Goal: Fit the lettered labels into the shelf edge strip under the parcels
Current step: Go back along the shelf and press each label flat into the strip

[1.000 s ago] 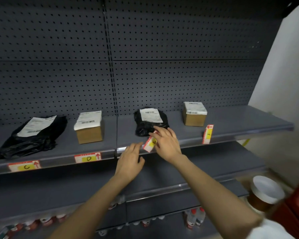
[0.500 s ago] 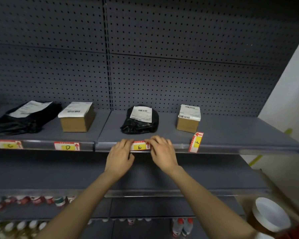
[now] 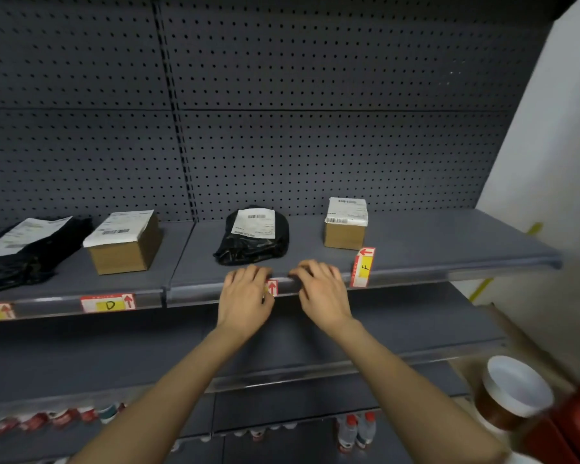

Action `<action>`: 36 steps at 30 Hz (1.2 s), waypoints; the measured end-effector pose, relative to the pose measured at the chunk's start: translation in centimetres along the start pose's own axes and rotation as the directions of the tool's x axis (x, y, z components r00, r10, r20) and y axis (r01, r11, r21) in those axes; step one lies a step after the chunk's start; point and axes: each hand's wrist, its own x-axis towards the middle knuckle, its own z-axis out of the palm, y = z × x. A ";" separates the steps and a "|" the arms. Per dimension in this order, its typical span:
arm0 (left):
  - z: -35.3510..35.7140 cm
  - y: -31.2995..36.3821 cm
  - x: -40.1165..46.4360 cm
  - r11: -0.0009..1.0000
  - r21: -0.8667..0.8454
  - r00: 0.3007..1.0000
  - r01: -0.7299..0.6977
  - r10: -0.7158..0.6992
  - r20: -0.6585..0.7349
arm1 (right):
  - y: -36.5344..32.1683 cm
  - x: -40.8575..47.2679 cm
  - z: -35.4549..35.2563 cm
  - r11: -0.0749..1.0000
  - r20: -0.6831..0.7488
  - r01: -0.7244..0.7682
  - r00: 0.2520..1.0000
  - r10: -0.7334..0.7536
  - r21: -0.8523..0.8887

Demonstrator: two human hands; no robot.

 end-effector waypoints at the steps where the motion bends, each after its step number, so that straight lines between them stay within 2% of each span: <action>1: 0.3 0.9 0.2 1.000 -0.019 1.000 -0.016 0.016 0.009 | 0.7 -0.2 -0.4 0.999 0.006 -0.002 1.000 0.002 -0.036; 8: 2.3 6.6 1.9 0.988 -0.088 0.991 -0.128 0.131 0.028 | 6.3 -0.8 -4.0 0.979 -0.048 -0.131 0.991 0.125 -0.154; 14: 4.3 10.7 3.3 0.984 -0.176 0.998 -0.026 0.035 0.049 | 11.6 -1.9 -6.0 0.966 -0.017 -0.249 0.968 0.249 -0.067; 18: 5.5 13.2 3.9 0.983 -0.181 0.999 0.018 -0.011 0.039 | 14.4 -3.0 -6.5 0.949 0.005 -0.299 0.954 0.300 0.098; 21: 6.1 14.6 4.1 0.984 -0.169 0.999 0.049 -0.046 0.027 | 15.7 -3.4 -6.2 0.954 0.038 -0.276 0.961 0.274 0.113; 28: 6.4 15.5 3.3 0.987 -0.124 0.995 0.103 -0.102 0.011 | 16.2 -2.6 -5.4 0.953 -0.028 -0.219 0.973 0.230 0.209; 34: 5.7 14.9 3.6 0.991 -0.112 0.997 0.072 -0.069 0.030 | 15.8 -1.4 -4.6 0.932 0.029 -0.235 0.971 0.236 0.274; 36: 5.7 14.7 3.9 0.992 -0.113 0.998 0.062 -0.059 0.027 | 15.9 -1.1 -4.6 0.953 -0.003 -0.189 0.981 0.195 0.235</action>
